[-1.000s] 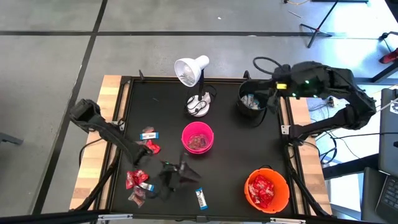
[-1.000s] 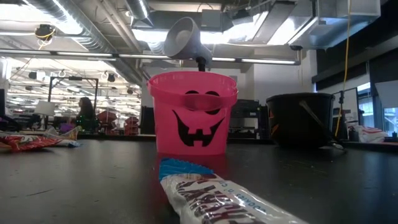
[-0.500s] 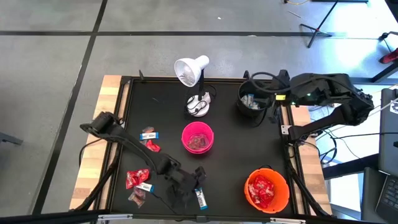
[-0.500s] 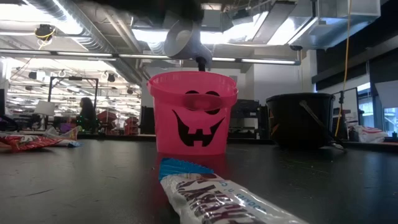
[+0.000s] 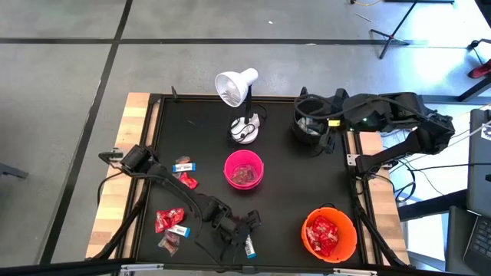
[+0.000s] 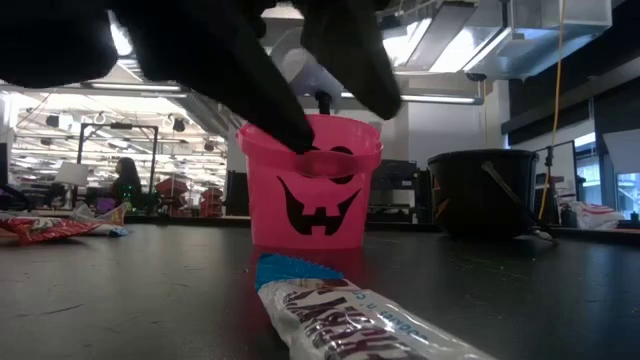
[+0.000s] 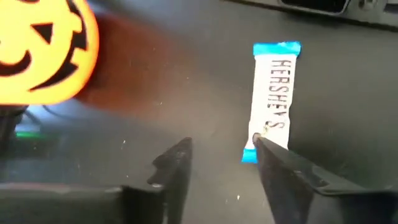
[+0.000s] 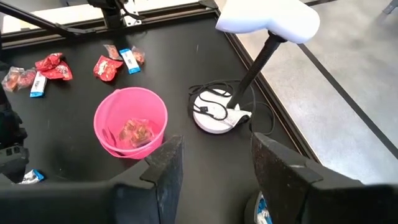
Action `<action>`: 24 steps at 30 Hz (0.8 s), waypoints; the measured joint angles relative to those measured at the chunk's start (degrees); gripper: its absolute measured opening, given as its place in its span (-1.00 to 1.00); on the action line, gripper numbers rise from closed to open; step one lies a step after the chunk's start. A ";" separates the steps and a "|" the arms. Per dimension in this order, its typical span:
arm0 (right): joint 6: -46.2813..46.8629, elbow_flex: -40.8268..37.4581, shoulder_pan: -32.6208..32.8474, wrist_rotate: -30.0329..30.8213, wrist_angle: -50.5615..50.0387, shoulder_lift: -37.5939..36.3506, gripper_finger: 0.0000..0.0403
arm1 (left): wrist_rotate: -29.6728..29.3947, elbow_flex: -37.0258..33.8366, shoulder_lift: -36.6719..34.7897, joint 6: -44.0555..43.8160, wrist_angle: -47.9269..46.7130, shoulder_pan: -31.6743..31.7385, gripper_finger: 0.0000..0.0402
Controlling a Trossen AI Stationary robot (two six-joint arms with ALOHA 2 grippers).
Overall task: Sort candy
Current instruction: Put the white chocolate bar into the black bucket
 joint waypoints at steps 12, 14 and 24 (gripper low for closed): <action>0.28 0.00 0.00 -0.08 -0.35 0.38 -0.10 | 4.54 -0.05 4.51 2.79 -0.37 -0.04 0.29; 0.31 0.00 0.00 -0.08 -0.35 0.38 -0.10 | 6.53 -0.05 4.72 0.55 -0.34 0.37 0.25; 0.42 0.00 0.00 -0.08 -0.30 0.38 -0.10 | 12.29 -0.12 4.88 -15.09 -2.05 4.11 -0.06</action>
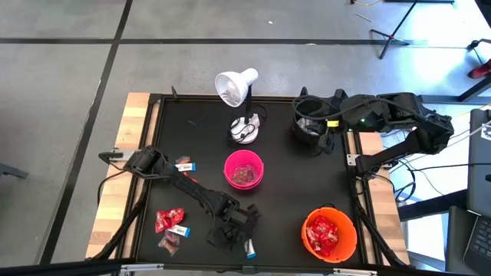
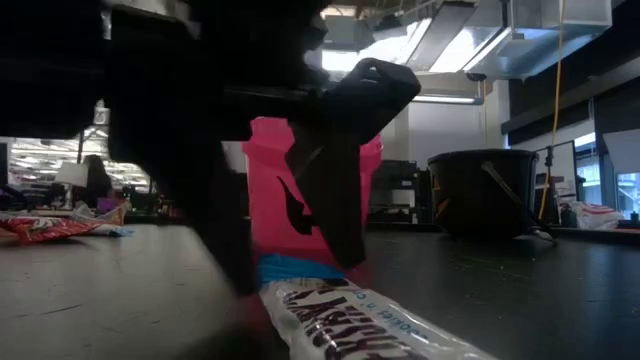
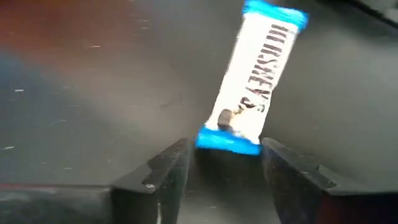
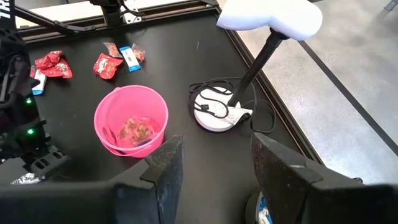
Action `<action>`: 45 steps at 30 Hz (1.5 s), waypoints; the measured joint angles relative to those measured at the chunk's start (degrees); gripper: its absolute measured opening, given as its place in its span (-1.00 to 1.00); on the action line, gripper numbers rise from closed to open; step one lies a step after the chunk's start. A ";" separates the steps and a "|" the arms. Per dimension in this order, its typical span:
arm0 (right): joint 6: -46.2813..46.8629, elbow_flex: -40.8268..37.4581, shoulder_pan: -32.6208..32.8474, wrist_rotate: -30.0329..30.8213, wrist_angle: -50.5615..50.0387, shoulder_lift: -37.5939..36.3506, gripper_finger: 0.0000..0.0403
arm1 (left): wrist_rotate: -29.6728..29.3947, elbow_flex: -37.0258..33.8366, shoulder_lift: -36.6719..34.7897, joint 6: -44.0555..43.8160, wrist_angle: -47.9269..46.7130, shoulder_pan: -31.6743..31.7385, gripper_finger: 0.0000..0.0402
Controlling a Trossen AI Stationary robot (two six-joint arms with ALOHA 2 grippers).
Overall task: Sort candy
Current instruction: Put the white chocolate bar into the black bucket
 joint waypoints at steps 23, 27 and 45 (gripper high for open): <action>0.76 0.00 0.00 -0.04 -0.97 0.75 -0.10 | 1.28 0.30 3.81 -1.98 3.28 -0.09 -0.99; 0.83 0.00 0.00 -0.07 -1.08 1.15 -0.10 | -2.24 0.33 3.30 -2.03 1.31 -0.32 -1.00; 0.87 0.00 0.02 -1.64 -1.20 1.44 -0.10 | -21.13 -0.24 -7.64 -5.68 -15.04 -3.52 -1.00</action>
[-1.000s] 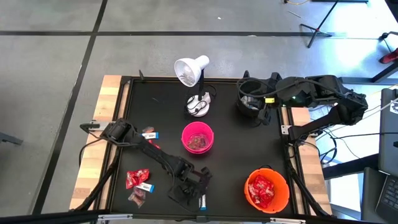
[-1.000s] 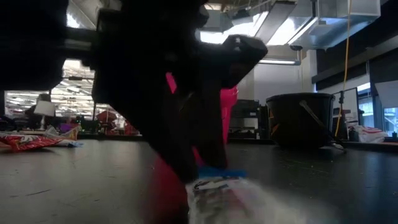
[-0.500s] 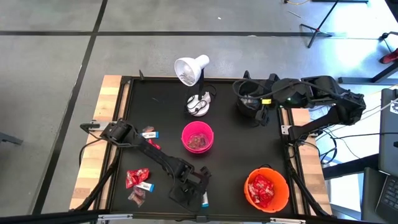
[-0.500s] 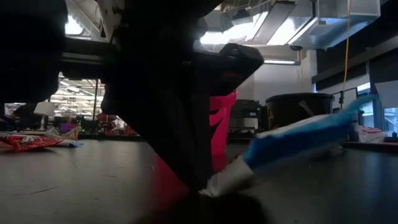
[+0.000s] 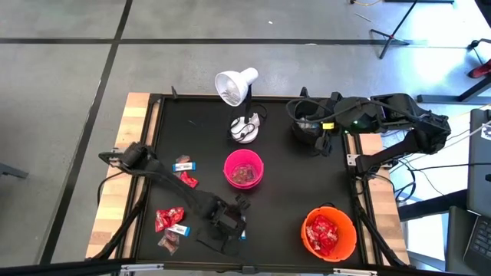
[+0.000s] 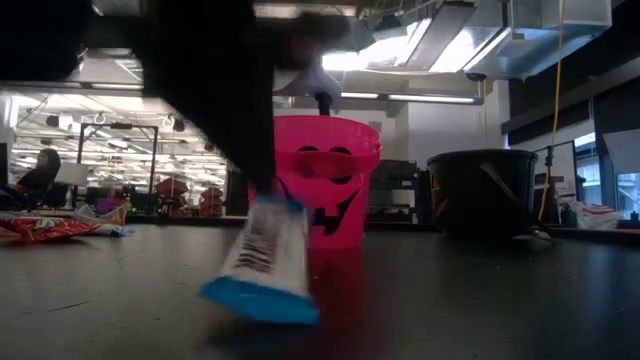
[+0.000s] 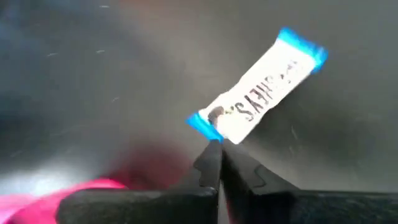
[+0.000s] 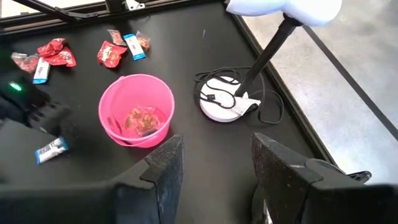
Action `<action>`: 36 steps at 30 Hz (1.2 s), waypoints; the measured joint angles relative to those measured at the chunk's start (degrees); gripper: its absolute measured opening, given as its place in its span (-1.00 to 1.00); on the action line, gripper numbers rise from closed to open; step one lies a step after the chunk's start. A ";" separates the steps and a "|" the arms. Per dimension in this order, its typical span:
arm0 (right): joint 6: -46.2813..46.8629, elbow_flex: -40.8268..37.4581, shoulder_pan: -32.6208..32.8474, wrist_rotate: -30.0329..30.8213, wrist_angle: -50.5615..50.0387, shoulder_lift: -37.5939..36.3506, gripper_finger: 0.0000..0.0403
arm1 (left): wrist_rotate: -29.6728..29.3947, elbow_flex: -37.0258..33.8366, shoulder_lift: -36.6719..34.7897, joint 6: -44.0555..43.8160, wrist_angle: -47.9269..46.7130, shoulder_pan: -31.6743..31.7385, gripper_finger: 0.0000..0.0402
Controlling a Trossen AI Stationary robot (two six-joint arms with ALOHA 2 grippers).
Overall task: Sort candy
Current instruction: Put the white chocolate bar into the black bucket
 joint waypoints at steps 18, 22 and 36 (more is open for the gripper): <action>1.49 0.00 0.00 -0.55 -0.04 0.00 -0.10 | 6.70 0.17 -0.70 -15.08 6.63 -0.37 -0.53; 1.50 -0.37 0.00 -1.01 0.02 -0.02 -0.10 | 8.36 0.17 2.18 -16.27 6.96 -0.49 -0.20; 1.47 -6.10 0.02 -1.04 -0.11 0.00 -0.10 | 3.89 0.38 7.87 -17.59 8.83 -2.92 0.34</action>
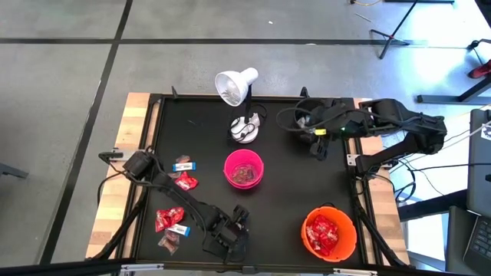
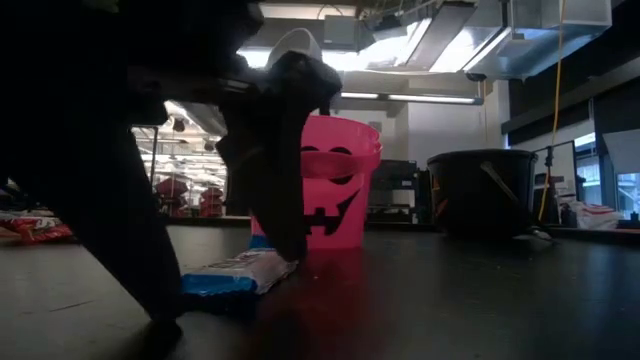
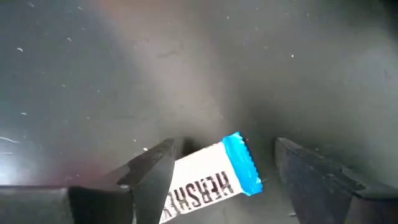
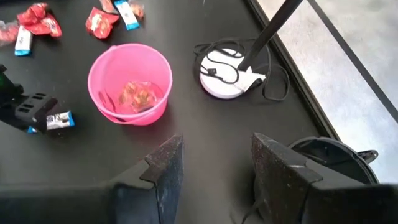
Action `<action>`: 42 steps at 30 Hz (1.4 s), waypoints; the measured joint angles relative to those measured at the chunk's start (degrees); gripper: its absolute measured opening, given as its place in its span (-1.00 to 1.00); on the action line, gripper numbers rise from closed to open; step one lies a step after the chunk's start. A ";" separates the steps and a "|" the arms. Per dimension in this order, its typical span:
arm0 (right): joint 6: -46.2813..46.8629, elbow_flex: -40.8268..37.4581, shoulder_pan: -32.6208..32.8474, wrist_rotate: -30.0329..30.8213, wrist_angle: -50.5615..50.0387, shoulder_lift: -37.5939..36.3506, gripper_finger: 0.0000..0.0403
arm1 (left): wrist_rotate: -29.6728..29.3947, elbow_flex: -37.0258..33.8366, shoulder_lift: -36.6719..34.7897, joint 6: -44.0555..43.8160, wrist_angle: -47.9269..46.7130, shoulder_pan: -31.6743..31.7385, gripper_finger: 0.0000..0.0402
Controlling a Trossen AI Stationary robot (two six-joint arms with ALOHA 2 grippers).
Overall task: Sort candy
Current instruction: Put the white chocolate bar into the black bucket
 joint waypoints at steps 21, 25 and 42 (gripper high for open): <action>-0.01 -0.61 0.00 -0.47 0.05 0.00 -0.10 | 2.15 -0.14 -0.14 -4.40 -2.11 0.35 -0.97; -0.01 -0.61 0.00 -0.47 0.09 0.00 -0.10 | 0.27 -0.36 -1.52 -4.60 -3.62 0.07 -1.00; 1.20 -0.60 0.43 -4.00 4.82 0.51 -0.10 | -16.24 -0.25 -20.84 -3.03 -2.77 -5.87 -1.00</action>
